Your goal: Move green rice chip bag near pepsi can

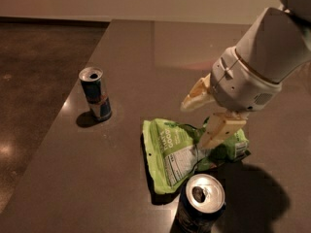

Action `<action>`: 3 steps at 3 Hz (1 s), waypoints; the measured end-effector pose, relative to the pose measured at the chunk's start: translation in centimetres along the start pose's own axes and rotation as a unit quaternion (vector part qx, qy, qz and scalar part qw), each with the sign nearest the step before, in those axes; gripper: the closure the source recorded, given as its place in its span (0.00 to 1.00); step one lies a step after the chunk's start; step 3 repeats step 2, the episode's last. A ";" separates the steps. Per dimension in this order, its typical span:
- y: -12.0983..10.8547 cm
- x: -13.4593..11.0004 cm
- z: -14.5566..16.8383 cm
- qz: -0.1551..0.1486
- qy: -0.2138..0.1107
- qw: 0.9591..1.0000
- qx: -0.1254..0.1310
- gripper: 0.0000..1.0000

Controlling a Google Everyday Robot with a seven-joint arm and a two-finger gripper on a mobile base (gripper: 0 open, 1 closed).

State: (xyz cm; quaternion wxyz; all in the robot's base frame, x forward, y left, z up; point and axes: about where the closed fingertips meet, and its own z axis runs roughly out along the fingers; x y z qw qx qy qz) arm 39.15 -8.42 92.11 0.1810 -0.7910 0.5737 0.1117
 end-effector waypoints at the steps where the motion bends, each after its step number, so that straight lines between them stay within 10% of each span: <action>1: 0.0 -0.2 -0.2 -0.001 0.001 1.000 0.003 0.00; 3: 0.0 -0.2 -0.2 -0.001 0.001 1.000 0.003 0.00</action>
Offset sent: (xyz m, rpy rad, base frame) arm -0.0003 0.0009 0.0019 -0.0002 -0.0072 -0.0006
